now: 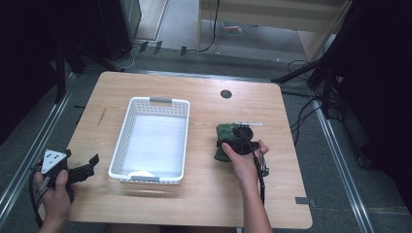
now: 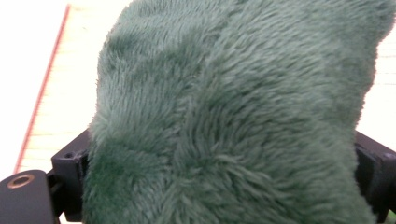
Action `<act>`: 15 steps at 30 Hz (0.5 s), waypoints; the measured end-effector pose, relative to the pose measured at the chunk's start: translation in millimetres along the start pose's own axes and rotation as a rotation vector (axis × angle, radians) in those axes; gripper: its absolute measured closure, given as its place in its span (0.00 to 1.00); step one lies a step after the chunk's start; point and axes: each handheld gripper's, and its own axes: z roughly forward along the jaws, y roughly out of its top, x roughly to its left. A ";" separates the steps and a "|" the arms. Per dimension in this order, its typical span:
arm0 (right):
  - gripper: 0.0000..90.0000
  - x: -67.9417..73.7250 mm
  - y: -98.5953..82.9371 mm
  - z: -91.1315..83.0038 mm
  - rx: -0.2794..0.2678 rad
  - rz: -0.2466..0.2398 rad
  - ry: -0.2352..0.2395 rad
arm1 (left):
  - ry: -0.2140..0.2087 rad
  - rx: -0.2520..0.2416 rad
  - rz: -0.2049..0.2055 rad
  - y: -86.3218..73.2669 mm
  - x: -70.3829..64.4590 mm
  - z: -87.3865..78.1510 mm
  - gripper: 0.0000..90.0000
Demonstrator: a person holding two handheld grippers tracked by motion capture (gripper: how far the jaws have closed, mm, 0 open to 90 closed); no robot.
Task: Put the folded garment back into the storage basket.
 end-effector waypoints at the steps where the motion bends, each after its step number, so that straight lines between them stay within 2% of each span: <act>1: 0.10 0.0 0.0 0.0 0.000 0.000 0.000 | 0.000 0.000 0.000 0.0 0.0 0.0 0.01; 6: 0.09 7.1 4.7 -8.1 -0.021 0.000 -0.006 | -0.002 0.001 -0.002 0.1 0.3 -0.1 0.01; 15: 0.09 22.2 13.2 -20.9 -0.059 -0.015 0.010 | -0.004 0.003 -0.005 0.1 0.5 0.0 0.01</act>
